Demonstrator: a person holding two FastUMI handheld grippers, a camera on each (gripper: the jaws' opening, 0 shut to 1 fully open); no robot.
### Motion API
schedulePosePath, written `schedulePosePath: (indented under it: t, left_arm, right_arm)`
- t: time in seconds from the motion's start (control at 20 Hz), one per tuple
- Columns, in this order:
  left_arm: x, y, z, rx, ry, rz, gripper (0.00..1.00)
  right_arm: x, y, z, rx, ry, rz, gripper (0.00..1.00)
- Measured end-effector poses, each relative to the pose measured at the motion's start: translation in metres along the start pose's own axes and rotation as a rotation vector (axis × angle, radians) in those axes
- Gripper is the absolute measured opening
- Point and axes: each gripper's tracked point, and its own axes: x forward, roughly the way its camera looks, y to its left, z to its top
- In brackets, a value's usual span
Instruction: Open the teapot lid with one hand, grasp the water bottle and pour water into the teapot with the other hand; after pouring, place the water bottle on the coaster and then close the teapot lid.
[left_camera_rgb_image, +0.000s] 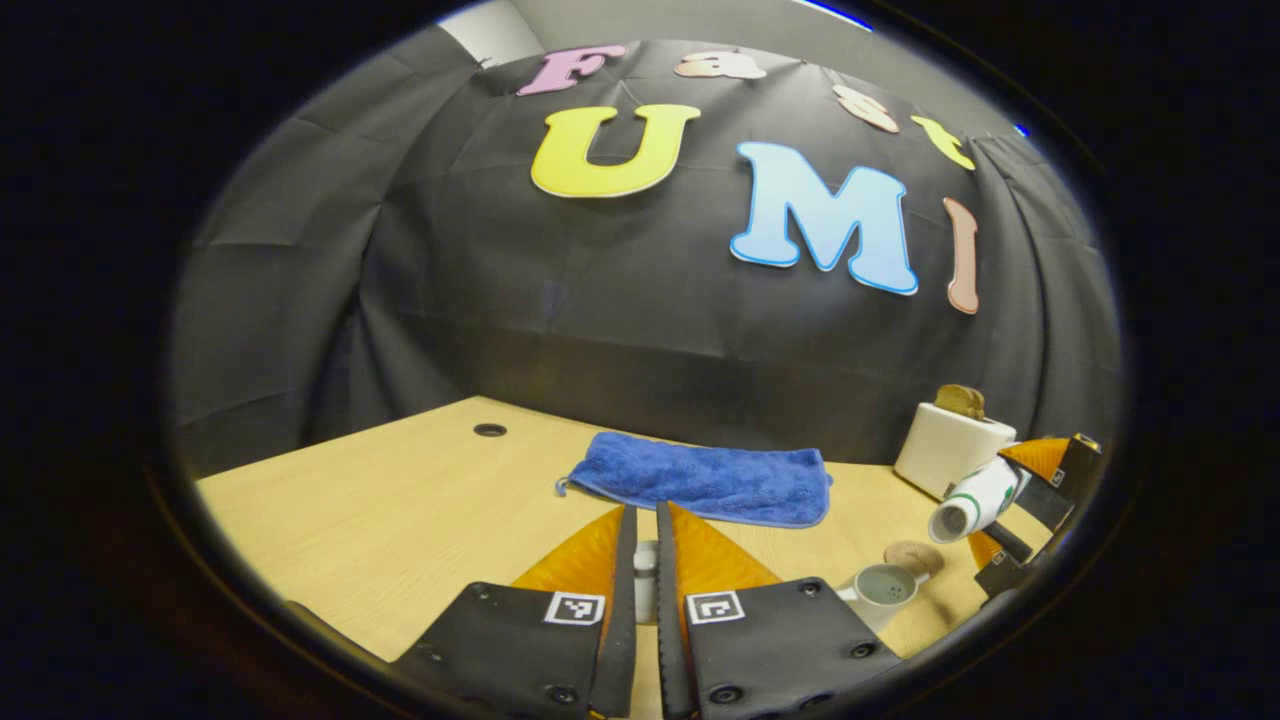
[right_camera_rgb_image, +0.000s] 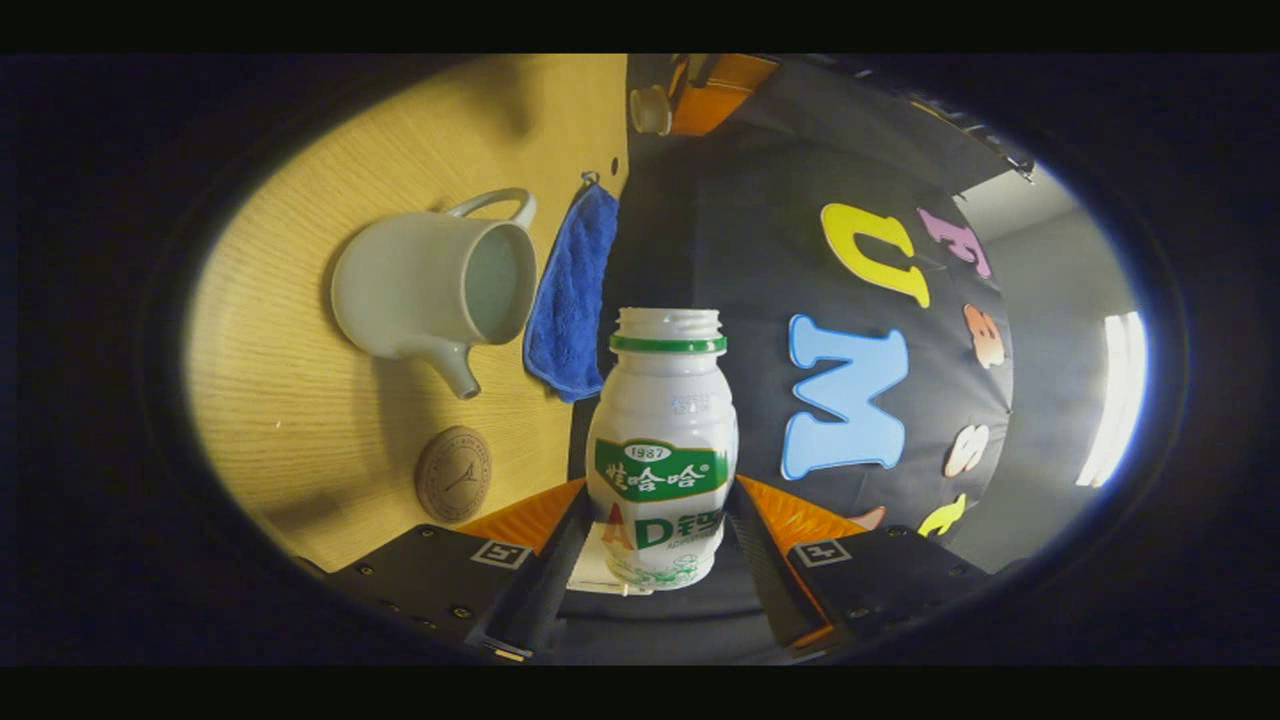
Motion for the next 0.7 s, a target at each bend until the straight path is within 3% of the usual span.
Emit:
schedulePosePath:
  t: [0.05,0.7]
  left_arm:
    - [-0.0005,-0.0002,-0.0003,0.001,0.001,-0.002,0.16]
    - [0.0017,-0.0012,-0.0028,0.008,0.011,-0.012,0.19]
  right_arm:
    - [-0.0002,-0.0002,0.0002,-0.018,-0.003,-0.001,0.8]
    - [0.0038,-0.0091,-0.0006,-0.142,-0.038,-0.03,0.8]
